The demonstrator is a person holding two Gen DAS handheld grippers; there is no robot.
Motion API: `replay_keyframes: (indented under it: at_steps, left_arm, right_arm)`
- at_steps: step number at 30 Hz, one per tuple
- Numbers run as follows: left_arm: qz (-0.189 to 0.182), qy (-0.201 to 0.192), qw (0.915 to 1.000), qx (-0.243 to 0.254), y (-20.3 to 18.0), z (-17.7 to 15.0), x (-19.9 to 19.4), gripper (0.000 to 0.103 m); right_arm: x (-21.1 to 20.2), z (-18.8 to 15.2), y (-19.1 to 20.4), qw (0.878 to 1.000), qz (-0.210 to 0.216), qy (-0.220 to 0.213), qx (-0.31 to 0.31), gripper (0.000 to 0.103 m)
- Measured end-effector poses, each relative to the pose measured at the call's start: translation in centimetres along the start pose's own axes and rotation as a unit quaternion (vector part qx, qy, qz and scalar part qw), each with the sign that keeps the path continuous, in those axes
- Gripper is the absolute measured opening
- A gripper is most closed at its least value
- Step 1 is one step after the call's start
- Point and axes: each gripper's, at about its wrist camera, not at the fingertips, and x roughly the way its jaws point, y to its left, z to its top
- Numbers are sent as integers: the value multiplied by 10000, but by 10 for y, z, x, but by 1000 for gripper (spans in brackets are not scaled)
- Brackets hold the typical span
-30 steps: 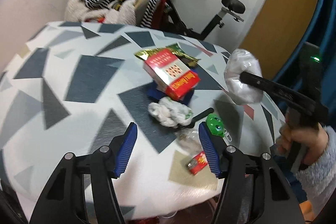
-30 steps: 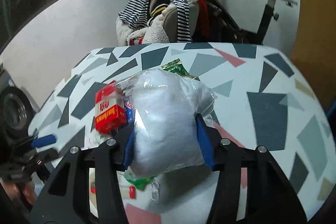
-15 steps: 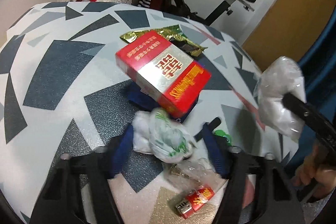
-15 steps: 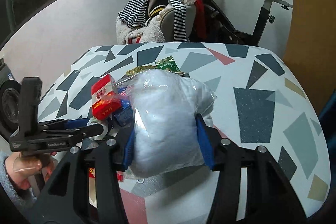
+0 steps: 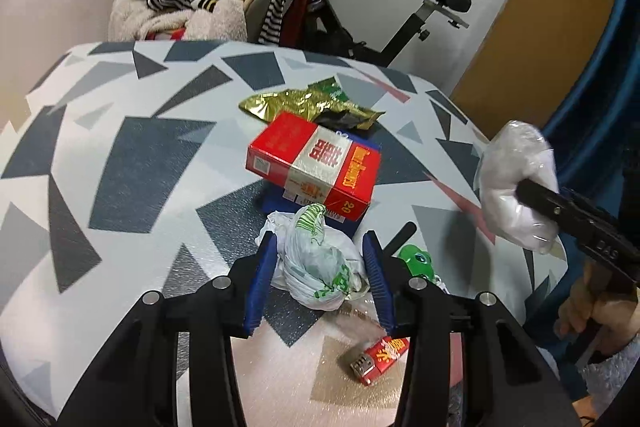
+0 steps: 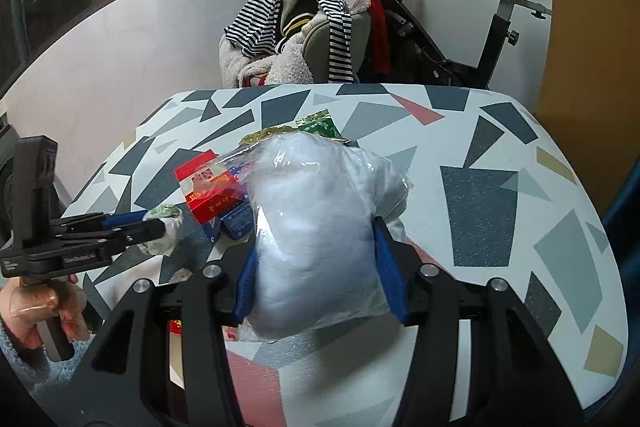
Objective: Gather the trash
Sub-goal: 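Carry the bag and tissue to the brown bin and release both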
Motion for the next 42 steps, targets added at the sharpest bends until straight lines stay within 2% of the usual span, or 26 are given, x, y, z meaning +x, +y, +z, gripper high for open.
replay_keyframes:
  at_steps: [16, 28, 34, 42]
  left_arm:
    - [7, -361, 9989, 314, -4, -16, -55, 43]
    - [-138, -489, 9973, 527, -12, -53, -99, 43]
    - [-217, -332, 9957, 832, -27, -93, -107, 43]
    - [-327, 263, 9942, 993, -39, -152, -84, 43]
  right_arm:
    - [-22, -12, 19, 10000, 49, -28, -68, 53]
    - [-47, -33, 26, 9997, 210, -76, 71, 53]
    - [-61, -50, 35, 9995, 291, -155, 5, 53]
    - [-66, -67, 40, 9993, 366, -68, 57, 53]
